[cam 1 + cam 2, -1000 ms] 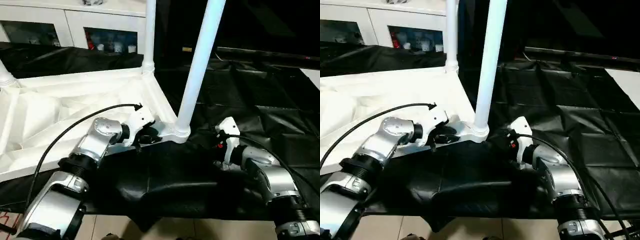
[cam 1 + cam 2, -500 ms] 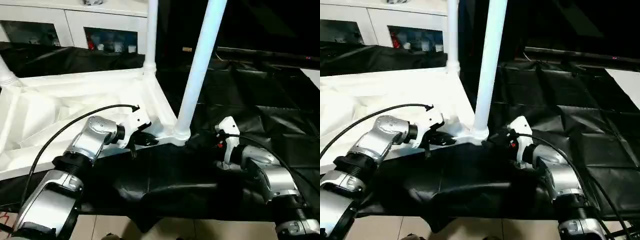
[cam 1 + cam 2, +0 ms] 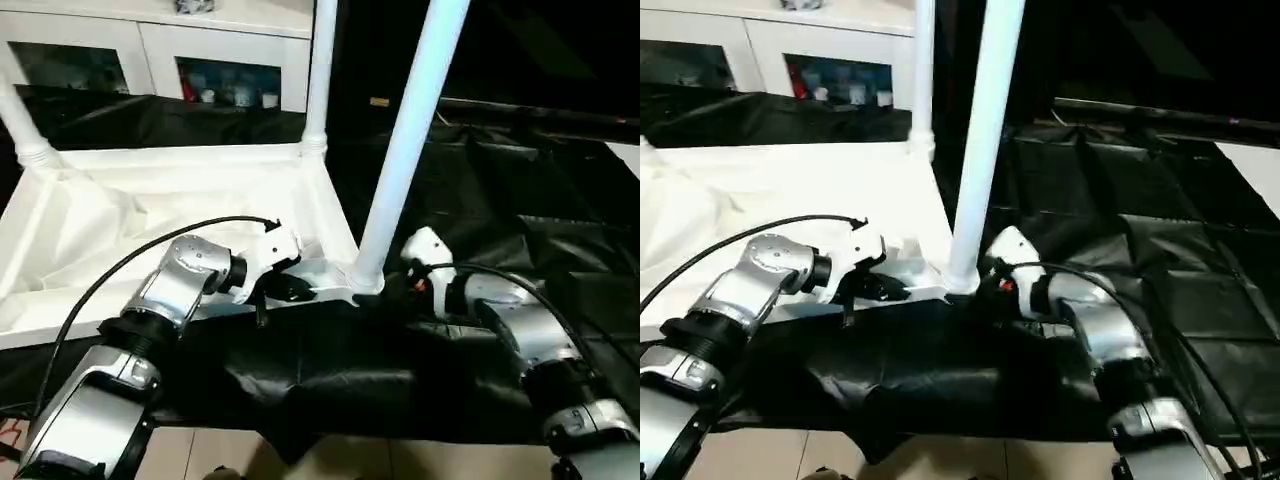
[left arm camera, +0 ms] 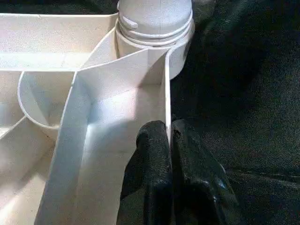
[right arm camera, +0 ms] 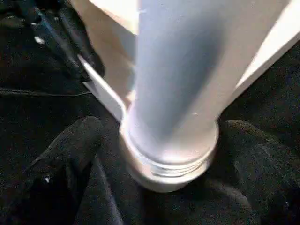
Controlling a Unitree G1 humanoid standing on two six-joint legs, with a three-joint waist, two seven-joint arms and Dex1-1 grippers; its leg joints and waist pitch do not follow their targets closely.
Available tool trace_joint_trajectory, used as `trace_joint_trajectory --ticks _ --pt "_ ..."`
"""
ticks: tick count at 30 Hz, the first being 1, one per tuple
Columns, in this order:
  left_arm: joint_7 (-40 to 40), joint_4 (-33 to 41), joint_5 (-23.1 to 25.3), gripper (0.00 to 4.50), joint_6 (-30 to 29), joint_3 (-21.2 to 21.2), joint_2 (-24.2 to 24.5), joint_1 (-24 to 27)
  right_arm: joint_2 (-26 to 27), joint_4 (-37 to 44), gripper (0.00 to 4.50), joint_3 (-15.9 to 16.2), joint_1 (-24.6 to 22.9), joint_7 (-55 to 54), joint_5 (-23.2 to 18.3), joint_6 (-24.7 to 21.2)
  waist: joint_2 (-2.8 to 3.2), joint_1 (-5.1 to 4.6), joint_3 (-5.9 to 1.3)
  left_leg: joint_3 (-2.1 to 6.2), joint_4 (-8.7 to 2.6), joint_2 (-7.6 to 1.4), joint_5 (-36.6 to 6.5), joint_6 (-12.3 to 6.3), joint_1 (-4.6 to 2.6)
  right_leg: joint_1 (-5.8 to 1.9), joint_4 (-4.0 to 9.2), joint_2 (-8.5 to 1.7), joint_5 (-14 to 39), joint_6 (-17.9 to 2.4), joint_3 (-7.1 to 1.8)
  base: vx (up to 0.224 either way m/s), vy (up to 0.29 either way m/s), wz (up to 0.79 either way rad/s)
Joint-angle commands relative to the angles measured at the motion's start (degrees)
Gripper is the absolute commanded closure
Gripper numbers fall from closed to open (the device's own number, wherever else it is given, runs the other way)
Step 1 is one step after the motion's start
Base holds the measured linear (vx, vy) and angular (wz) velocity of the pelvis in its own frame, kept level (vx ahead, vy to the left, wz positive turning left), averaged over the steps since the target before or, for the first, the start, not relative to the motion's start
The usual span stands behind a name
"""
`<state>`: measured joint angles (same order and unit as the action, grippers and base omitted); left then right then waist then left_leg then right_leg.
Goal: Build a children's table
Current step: Rotate leg to tighten
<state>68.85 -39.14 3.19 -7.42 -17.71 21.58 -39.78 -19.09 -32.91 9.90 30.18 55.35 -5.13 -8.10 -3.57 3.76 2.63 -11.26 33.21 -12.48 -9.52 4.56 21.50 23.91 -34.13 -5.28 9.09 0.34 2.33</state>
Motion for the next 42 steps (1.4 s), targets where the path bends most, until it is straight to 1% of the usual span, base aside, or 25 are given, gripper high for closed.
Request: trace_joint_trajectory --ticks 1,2,3,7,8,9,14,18,22,24,25,26,27,28,29,30,31,32,33,35,36,37,38,40,42 --pt "2.0 0.5 0.4 4.50 -0.2 -1.9 -0.2 1.2 0.1 -1.5 0.36 -0.8 1.3 -0.5 -0.3 0.7 0.59 0.06 -3.81 0.16 -3.68 -0.59 -14.3 -0.37 -1.18 -2.79 3.12 -2.00 10.5 -13.1 -1.36 0.000 0.000 0.00" --pt "2.1 0.6 0.4 4.50 -0.2 -1.9 -0.2 1.3 0.3 -2.1 0.42 -1.1 1.8 -0.6 -0.6 0.7 0.59 0.00 -3.86 0.16 -3.66 -0.57 -13.8 -0.47 -1.15 -2.85 2.99 -1.95 9.6 -13.4 -1.35 0.000 0.000 0.00" --pt "2.2 0.8 0.4 4.50 -0.3 -1.9 -0.1 1.4 0.5 -3.0 0.68 -1.2 2.3 -0.6 -0.6 1.0 0.56 0.05 -3.88 0.11 -3.60 -0.59 -13.3 -0.62 -1.17 -2.85 2.88 -1.92 8.6 -13.7 -1.35 0.000 0.000 0.00" --pt "2.6 1.2 0.2 4.50 -0.4 -1.9 0.0 1.6 1.1 -5.3 0.83 -1.3 3.4 0.9 -1.1 2.7 0.67 0.02 -3.93 0.08 -3.56 -0.59 -12.9 -0.93 -1.17 -2.94 2.69 -1.87 7.0 -14.3 -1.32 0.000 0.000 0.00" --pt "2.6 1.2 0.2 4.50 -0.4 -1.9 0.1 1.6 1.3 -5.6 1.10 -1.4 3.5 1.3 -1.3 2.9 0.70 0.04 -3.92 0.08 -3.58 -0.58 -13.0 -1.02 -1.17 -2.97 2.71 -1.85 7.0 -14.3 -1.30 0.000 0.000 0.00" --pt "2.6 1.3 0.2 4.50 -0.5 -1.9 0.1 1.7 1.5 -5.9 1.10 -1.5 3.6 1.7 -1.5 2.8 0.72 0.00 -3.93 0.09 -3.58 -0.61 -13.2 -1.08 -1.19 -2.98 2.70 -1.89 7.1 -14.5 -1.29 0.000 0.000 0.00" --pt "2.2 1.3 0.3 4.50 -0.5 -1.7 0.1 1.8 2.5 -7.7 1.59 -1.4 4.3 2.1 -1.5 3.2 0.75 0.02 -3.87 0.07 -3.64 -0.62 -13.7 -0.83 -1.18 -2.95 2.79 -1.87 8.0 -14.4 -1.29 0.000 0.000 0.00" --pt "1.8 1.4 0.3 4.50 -0.6 -1.5 0.1 2.0 3.1 -8.8 1.81 -1.8 4.6 2.4 -1.9 3.7 0.72 -0.01 -3.89 0.08 -3.64 -0.61 -13.9 -0.67 -1.21 -2.96 2.81 -1.88 8.3 -14.4 -1.30 0.000 0.000 0.00" --pt "-2.0 1.2 0.4 4.50 -1.4 -0.4 -1.1 2.1 4.6 -9.7 1.83 -2.0 4.1 1.3 -2.4 2.9 0.71 -0.15 -3.82 0.06 -3.67 -0.65 -14.2 -0.62 -1.18 -2.88 2.87 -1.91 9.0 -14.3 -1.36 0.000 0.000 0.00" --pt "-6.2 0.4 1.0 4.50 -2.2 0.4 -2.5 1.7 5.8 -11.1 1.84 -2.0 3.8 -2.0 -1.3 2.9 0.74 -0.21 -3.53 0.14 -3.86 -0.64 -16.6 0.07 -1.41 -2.58 3.37 -1.98 13.1 -13.5 -1.34 0.000 0.000 0.00" --pt "-6.2 0.4 1.0 4.50 -2.2 0.4 -2.5 1.7 5.8 -11.1 1.84 -2.0 3.8 -2.0 -1.3 2.9 0.74 -0.21 -3.53 0.14 -3.86 -0.64 -16.6 0.07 -1.41 -2.58 3.37 -1.98 13.1 -13.5 -1.34 0.000 0.000 0.00" --pt "-8.9 0.0 1.3 4.50 -3.0 0.9 -3.5 1.2 6.8 -12.6 1.84 -2.5 4.2 -5.7 -0.7 2.7 0.70 -0.28 -3.39 0.32 -4.05 -0.62 -18.9 0.78 -1.47 -2.52 3.82 -2.11 17.8 -12.1 -1.32 0.000 0.000 0.00" --pt "-12.9 -0.4 1.7 4.50 -3.9 1.8 -5.2 0.5 8.8 -15.6 1.84 -3.8 5.4 -12.7 0.0 2.5 0.78 -0.42 -3.27 0.41 -4.13 -0.61 -20.0 1.48 -1.58 -2.24 4.10 -2.14 20.3 -11.3 -1.34 0.000 0.000 0.00" --pt "-12.9 -0.4 1.7 4.50 -3.9 1.8 -5.2 0.5 8.8 -15.6 1.84 -3.8 5.4 -12.7 0.0 2.5 0.85 -0.64 -3.20 0.47 -4.14 -0.57 -21.0 1.85 -1.67 -2.06 4.23 -2.15 21.9 -11.0 -1.30 0.000 0.000 0.00" --pt "-16.8 -0.6 1.9 4.50 -5.3 2.6 -7.2 -0.2 11.0 -18.8 1.84 -5.5 6.7 -19.8 0.3 1.8 0.86 -0.86 -3.28 0.76 -4.21 -0.49 -21.7 2.55 -1.57 -2.11 4.30 -2.22 24.0 -10.1 -1.19 0.000 0.000 0.00" --pt "-20.5 -0.7 2.0 4.50 -6.8 3.3 -9.5 -1.0 13.7 -22.0 1.84 -7.0 8.2 -26.9 0.4 1.2 0.94 -1.09 -3.30 0.85 -4.27 -0.46 -21.7 3.14 -1.55 -2.06 4.42 -2.23 24.5 -9.7 -1.17 0.000 0.000 0.00" --pt "-20.5 -0.7 2.0 4.50 -6.8 3.3 -9.5 -1.0 13.7 -22.0 1.84 -7.0 8.2 -26.9 0.4 1.2 0.89 -1.25 -3.32 0.88 -4.25 -0.42 -21.9 3.31 -1.62 -1.96 4.50 -2.15 24.7 -9.6 -1.14 0.000 0.000 0.00" --pt "-22.8 -1.0 2.2 4.50 -7.7 3.4 -11.4 -1.6 15.9 -24.4 1.84 -7.8 9.6 -32.3 0.4 0.4 0.85 -1.33 -3.38 0.91 -4.22 -0.32 -22.0 3.15 -1.57 -2.00 4.62 -2.08 24.8 -9.2 -1.04 0.000 0.000 0.00" --pt "-23.1 -0.9 2.3 4.50 -8.0 3.2 -12.0 -1.6 16.8 -25.0 1.84 -7.7 10.0 -33.5 0.7 0.6 0.94 -1.54 -3.34 0.91 -4.22 -0.34 -22.4 3.11 -1.64 -1.80 4.64 -2.00 24.3 -9.3 -1.05 0.000 0.000 0.00" --pt "-22.9 -0.6 2.7 4.50 -8.1 1.9 -13.3 -1.6 18.9 -25.8 1.84 -6.2 10.9 -34.9 2.2 2.2 0.92 -1.65 -3.34 0.83 -4.12 -0.17 -23.2 2.53 -1.58 -1.71 4.86 -1.91 24.6 -8.9 -1.01 0.000 0.000 0.00" --pt "-22.7 -0.6 2.7 4.50 -8.0 1.7 -13.4 -1.5 19.0 -25.7 1.84 -6.0 10.9 -34.8 2.3 2.5 0.87 -1.65 -3.38 0.84 -4.14 -0.12 -23.0 2.05 -1.42 -1.85 4.92 -1.93 24.7 -8.6 -0.97 0.000 0.000 0.00" --pt "-21.8 -0.4 3.1 4.50 -7.6 0.8 -13.5 -1.3 19.4 -25.6 1.84 -4.8 11.1 -33.9 3.3 4.0 0.87 -1.65 -3.38 0.84 -4.14 -0.12 -23.0 2.05 -1.42 -1.85 4.92 -1.93 24.7 -8.6 -0.97 0.000 0.000 0.00" --pt "-21.5 -0.4 3.2 4.50 -7.4 0.5 -13.5 -1.2 19.5 -25.6 1.84 -4.6 11.1 -33.5 3.4 4.5 0.90 -1.65 -3.40 0.83 -4.14 -0.18 -23.0 1.63 -1.41 -1.81 5.00 -1.94 24.3 -8.5 -0.98 0.000 0.000 0.00" --pt "-21.0 -0.2 3.4 4.50 -6.9 0.2 -13.3 -1.0 19.5 -26.3 1.15 -5.2 11.6 -32.8 3.2 5.4 0.96 -1.69 -3.34 0.85 -4.26 -0.24 -23.1 1.42 -1.35 -1.78 4.97 -1.87 24.0 -8.6 -0.95 0.000 0.000 0.00" --pt "-19.4 0.5 3.5 4.50 -5.6 0.0 -12.3 -0.4 18.9 -26.9 1.09 -6.9 12.4 -31.2 1.8 5.4 0.98 -1.81 -3.41 0.92 -4.32 -0.24 -23.2 1.28 -1.19 -1.91 4.90 -1.91 23.7 -8.8 -0.94 0.000 0.000 0.00"
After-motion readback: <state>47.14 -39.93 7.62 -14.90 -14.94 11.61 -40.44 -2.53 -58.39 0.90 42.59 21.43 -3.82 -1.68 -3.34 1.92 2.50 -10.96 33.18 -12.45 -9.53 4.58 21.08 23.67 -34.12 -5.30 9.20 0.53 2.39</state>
